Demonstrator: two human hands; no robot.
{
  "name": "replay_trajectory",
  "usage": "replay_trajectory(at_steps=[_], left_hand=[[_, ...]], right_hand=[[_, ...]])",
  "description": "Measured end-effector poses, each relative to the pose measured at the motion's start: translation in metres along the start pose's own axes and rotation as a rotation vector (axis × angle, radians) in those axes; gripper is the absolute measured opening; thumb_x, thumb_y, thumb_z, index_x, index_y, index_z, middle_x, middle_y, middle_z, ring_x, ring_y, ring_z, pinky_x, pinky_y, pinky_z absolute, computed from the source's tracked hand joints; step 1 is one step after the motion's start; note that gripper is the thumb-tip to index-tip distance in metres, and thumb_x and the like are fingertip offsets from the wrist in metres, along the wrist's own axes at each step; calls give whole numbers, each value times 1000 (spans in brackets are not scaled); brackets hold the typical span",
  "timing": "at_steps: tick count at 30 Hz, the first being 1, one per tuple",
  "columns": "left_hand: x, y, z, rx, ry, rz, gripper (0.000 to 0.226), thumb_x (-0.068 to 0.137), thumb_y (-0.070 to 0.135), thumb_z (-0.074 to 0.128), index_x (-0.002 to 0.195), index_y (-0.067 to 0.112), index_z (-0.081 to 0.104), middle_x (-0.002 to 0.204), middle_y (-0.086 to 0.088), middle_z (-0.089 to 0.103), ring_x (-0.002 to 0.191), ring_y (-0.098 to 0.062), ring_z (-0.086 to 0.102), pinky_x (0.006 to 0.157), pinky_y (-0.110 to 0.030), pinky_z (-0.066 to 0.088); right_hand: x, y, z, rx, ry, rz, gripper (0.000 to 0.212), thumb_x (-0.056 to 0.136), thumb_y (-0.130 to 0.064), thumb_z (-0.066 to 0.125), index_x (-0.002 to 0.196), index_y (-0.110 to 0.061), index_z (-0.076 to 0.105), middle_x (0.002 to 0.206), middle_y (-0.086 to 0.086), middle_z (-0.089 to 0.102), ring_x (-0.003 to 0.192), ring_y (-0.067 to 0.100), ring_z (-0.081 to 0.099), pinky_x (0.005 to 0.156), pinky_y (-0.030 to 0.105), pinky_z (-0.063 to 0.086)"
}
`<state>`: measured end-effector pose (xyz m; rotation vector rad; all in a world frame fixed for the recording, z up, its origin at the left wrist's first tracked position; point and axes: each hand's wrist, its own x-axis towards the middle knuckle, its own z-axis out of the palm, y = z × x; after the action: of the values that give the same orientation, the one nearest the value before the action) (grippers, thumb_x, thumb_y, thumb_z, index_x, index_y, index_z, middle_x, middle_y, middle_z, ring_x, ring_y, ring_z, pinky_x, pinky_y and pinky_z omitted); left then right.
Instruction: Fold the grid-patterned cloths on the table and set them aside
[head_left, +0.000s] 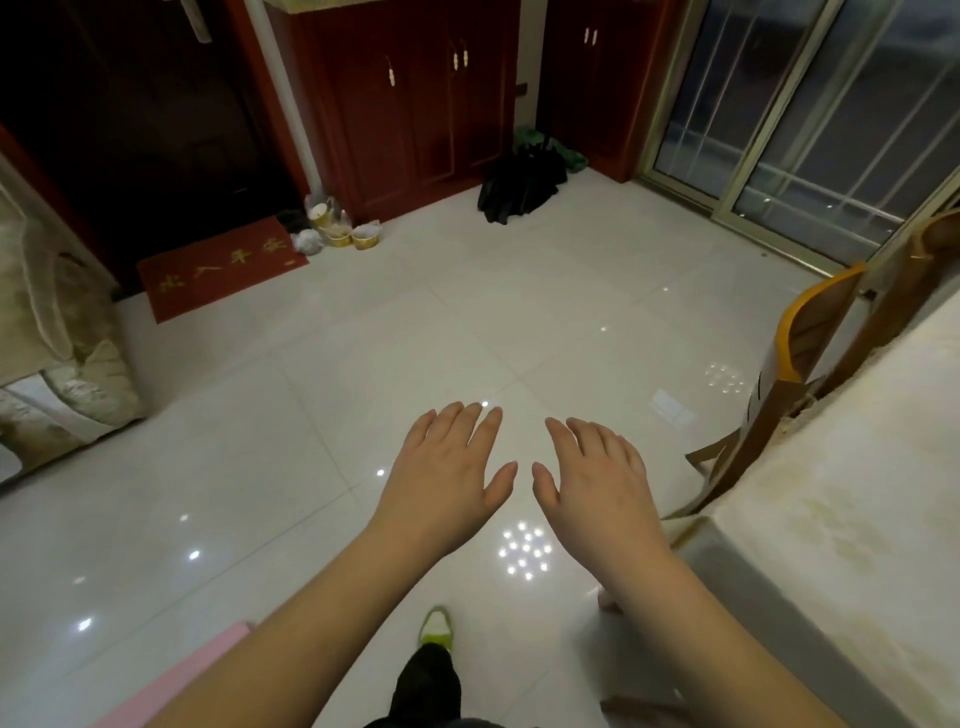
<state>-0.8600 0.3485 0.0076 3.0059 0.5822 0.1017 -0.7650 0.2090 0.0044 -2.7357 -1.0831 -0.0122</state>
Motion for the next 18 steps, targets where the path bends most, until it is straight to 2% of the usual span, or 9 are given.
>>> replay_trajectory(at_steps=[5, 8, 13, 18], left_hand=[[76, -53, 2, -11, 49, 59, 63, 93, 54, 27, 137, 17, 54, 133, -5, 61, 125, -26, 55, 105, -44, 42], [124, -71, -5, -16, 55, 132, 63, 93, 53, 27, 137, 17, 54, 132, -4, 61, 124, -25, 55, 105, -44, 42], [200, -75, -15, -33, 62, 260, 66, 92, 54, 22, 137, 17, 53, 132, -3, 61, 124, -23, 55, 105, -43, 40], [277, -62, -13, -34, 102, 331, 60, 94, 51, 28, 127, 15, 62, 118, -2, 68, 111, -23, 62, 94, -42, 48]], right_hand=[[76, -22, 1, -45, -59, 53, 50, 97, -36, 46, 144, -18, 44, 144, 6, 51, 133, 27, 46, 113, 45, 32], [115, -26, -4, -54, -44, 118, 49, 98, -37, 46, 143, -19, 46, 144, 5, 52, 133, 26, 46, 113, 44, 31], [172, -11, -15, -60, -54, 198, 50, 102, -41, 32, 149, -23, 35, 153, 0, 38, 142, 20, 32, 118, 39, 19], [225, 23, -20, -59, -72, 262, 50, 102, -40, 31, 148, -22, 34, 154, 0, 37, 142, 19, 30, 118, 38, 18]])
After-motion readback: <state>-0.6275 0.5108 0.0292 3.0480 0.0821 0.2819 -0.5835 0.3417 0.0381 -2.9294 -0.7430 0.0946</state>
